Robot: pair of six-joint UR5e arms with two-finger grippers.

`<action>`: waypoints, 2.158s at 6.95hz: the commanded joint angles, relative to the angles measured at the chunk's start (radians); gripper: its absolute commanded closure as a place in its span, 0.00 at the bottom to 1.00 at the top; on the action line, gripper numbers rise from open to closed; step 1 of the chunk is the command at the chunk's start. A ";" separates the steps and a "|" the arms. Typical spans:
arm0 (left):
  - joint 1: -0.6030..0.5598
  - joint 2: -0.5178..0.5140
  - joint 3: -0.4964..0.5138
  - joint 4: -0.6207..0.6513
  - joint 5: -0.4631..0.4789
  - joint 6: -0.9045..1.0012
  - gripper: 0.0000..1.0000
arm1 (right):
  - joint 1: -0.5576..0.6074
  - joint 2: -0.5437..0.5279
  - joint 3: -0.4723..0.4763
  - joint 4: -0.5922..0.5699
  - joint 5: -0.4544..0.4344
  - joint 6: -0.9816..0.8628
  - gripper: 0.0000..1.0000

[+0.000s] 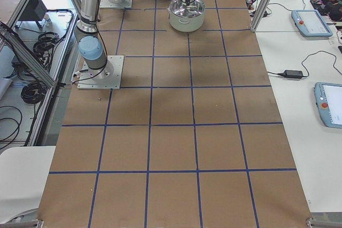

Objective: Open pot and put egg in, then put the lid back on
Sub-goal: 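Lower the left gripper into the bowl while the right gripper reaches the lid knob, then grasp the glass lid knob with the right gripper and lift it off the pot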

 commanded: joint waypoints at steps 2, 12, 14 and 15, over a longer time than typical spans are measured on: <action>0.000 -0.019 -0.005 0.019 -0.002 -0.001 0.02 | -0.005 0.001 -0.010 0.001 0.002 -0.031 0.79; -0.005 -0.036 -0.007 0.013 0.017 0.022 0.01 | -0.505 -0.233 -0.070 0.323 0.081 -0.656 0.80; -0.005 -0.036 -0.007 0.008 0.017 0.020 0.01 | -0.505 -0.235 -0.062 0.325 0.068 -0.677 0.80; -0.005 -0.036 -0.007 0.008 0.017 0.017 0.01 | -0.503 -0.237 -0.053 0.325 0.073 -0.677 0.80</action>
